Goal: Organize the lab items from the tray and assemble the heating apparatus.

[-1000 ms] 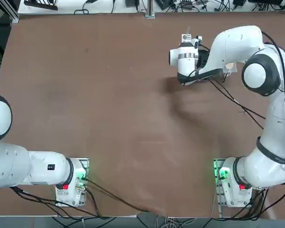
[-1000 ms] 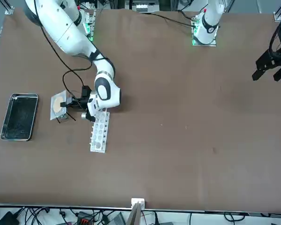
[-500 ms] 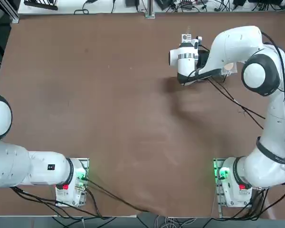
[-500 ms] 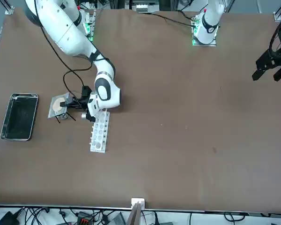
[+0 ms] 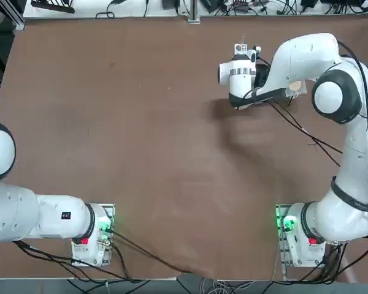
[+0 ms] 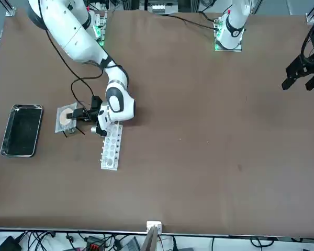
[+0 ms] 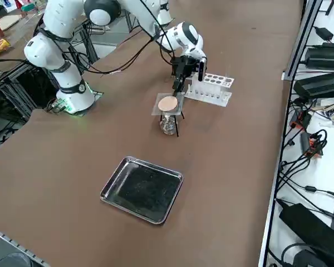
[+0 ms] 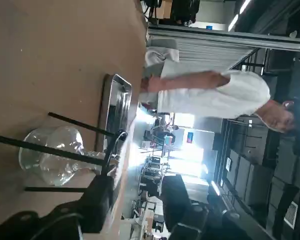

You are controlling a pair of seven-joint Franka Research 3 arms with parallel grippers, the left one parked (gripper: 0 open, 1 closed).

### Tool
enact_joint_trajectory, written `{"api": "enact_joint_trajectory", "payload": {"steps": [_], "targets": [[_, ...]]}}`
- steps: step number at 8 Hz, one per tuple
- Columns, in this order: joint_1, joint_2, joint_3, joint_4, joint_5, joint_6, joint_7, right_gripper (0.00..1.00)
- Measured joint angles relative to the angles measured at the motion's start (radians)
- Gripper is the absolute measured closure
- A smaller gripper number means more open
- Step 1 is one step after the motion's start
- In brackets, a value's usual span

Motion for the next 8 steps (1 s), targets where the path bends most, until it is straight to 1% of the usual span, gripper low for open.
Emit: {"api": "enact_joint_trajectory", "payload": {"steps": [2,3,4,5,8], "targets": [[0.0,0.0,-0.001,0.022,-0.002,0.0,-0.044,0.37],[0.0,0.0,-0.004,0.026,-0.006,0.003,-0.051,0.34],[-0.001,0.002,-0.006,0.026,-0.009,0.007,-0.052,0.34],[-0.001,0.007,-0.007,0.026,-0.011,0.009,-0.053,0.25],[-0.001,0.021,-0.008,0.026,-0.013,0.011,-0.053,0.02]]}}
